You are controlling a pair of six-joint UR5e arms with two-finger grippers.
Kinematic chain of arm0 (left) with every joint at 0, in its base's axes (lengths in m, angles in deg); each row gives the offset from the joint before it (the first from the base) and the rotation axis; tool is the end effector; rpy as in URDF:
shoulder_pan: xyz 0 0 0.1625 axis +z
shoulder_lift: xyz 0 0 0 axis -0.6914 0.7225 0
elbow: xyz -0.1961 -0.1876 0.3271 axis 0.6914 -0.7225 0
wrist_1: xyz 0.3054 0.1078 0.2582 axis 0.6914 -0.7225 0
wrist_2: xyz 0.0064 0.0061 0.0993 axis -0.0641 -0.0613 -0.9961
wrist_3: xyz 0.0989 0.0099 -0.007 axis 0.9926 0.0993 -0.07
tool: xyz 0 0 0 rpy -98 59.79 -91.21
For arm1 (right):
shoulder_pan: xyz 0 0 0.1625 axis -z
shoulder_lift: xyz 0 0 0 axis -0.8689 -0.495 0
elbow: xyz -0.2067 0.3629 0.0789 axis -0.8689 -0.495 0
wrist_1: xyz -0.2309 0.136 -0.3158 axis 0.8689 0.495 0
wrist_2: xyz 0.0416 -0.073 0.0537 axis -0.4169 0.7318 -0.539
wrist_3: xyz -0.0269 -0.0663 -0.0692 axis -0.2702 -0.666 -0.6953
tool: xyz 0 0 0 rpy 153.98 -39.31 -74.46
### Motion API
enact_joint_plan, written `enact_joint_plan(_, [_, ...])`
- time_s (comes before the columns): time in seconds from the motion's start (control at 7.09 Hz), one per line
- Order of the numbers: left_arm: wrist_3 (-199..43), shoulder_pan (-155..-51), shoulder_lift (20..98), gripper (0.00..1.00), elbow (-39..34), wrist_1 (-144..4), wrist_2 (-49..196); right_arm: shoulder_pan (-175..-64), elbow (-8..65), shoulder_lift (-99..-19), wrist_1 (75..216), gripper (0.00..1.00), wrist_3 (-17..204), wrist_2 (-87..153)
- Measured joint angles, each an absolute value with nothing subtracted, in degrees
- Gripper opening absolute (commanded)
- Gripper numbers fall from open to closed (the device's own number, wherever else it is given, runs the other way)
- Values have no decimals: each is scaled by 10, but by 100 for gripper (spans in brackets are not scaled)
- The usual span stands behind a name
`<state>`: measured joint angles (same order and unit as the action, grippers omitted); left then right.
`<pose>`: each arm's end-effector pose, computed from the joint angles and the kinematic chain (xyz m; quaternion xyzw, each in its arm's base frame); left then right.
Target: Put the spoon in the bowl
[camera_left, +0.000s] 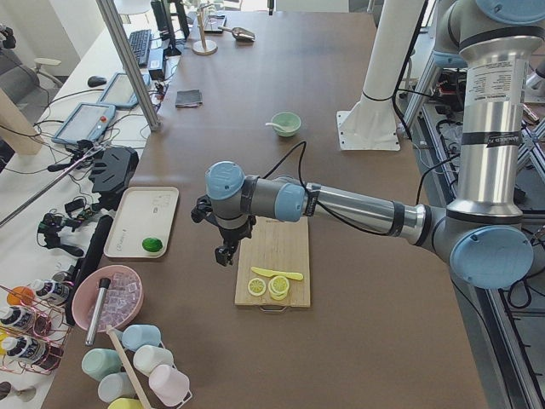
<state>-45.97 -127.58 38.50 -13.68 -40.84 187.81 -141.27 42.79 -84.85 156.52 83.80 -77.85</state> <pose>-0.0095 -0.4885 0.5674 0.1021 0.3795 0.2129 0.8945 -0.0081 -0.4618 0.5527 0.0610 -0.3799 -0.0616 0.9209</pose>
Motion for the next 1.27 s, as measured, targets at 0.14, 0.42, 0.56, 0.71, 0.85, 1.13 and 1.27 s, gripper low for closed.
enact_joint_plan(0.14, [-462,-1276,384,98,-137,-408,1877,-1413,429,-848,1565,100,838,-779])
enact_joint_plan(0.42, [-464,-1279,384,98,-138,-409,1874,-1413,430,-849,1565,100,838,-786])
enact_joint_plan(0.56, [-465,-1280,384,98,-140,-410,1872,-1413,430,-851,1565,100,838,-789])
enact_joint_plan(0.71, [-464,-1280,384,98,-143,-411,1871,-1413,431,-853,1564,100,838,-791])
enact_joint_plan(0.85, [-462,-1280,384,98,-146,-411,1871,-1413,432,-855,1564,100,838,-792])
enact_joint_plan(1.13, [-460,-1280,385,98,-152,-412,1871,-1413,432,-857,1564,100,838,-793])
enact_joint_plan(1.27, [-459,-1280,385,98,-156,-412,1871,-1413,432,-858,1564,100,838,-793])
